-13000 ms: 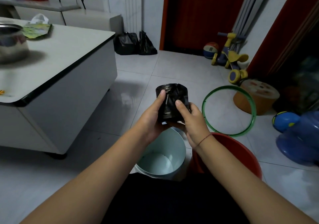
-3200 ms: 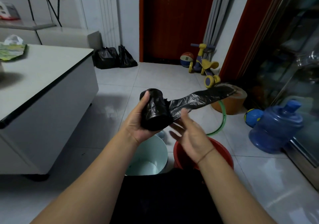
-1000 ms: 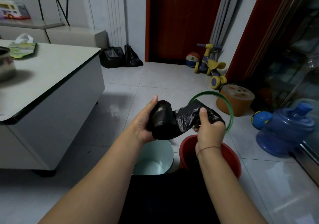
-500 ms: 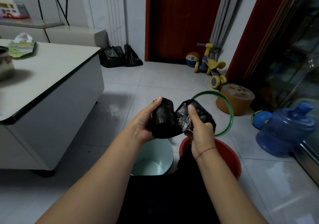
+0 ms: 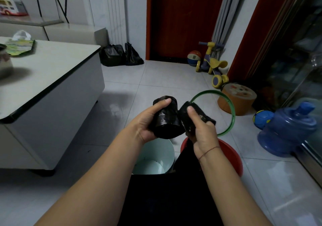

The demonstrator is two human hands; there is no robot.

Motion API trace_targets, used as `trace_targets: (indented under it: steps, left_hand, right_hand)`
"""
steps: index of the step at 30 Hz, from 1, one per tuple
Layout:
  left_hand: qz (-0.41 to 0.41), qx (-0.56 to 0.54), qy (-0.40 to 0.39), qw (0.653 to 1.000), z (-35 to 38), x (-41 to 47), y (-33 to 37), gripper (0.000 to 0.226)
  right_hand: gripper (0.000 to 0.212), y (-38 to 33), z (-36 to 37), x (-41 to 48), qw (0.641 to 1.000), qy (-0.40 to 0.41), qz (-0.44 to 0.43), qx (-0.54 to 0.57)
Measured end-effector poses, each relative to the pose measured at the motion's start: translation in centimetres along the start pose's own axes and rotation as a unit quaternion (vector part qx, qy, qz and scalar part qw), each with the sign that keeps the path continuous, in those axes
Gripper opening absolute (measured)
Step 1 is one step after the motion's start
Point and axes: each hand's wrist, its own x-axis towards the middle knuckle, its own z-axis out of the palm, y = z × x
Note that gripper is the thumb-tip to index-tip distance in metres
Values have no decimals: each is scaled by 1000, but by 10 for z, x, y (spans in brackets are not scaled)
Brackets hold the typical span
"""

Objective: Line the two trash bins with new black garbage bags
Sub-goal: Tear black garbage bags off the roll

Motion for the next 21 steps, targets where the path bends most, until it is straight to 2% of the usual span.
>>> trace_targets:
  steps: [3,5,10,15,21]
  left_hand:
    - [20,15,0,1000,0,0,1,42]
    - [33,16,8,999,0,0,2,40]
    - [97,19,54,994,5,6,3,27]
    - [144,34,122,982,17,13,-2,22]
    - [138,24,138,981,20,16,-4,27]
  right_hand:
    - [7,3,3,-2,1000,-23,16,-7]
    - [2,2,3,-2,999,-5,-16,28]
    - [6,0,8,-4,991,50,-119,17]
    - [10,-2,12,-7,982,110,-151,32]
    - [17,-3,15,-11,974,143,-172,23]
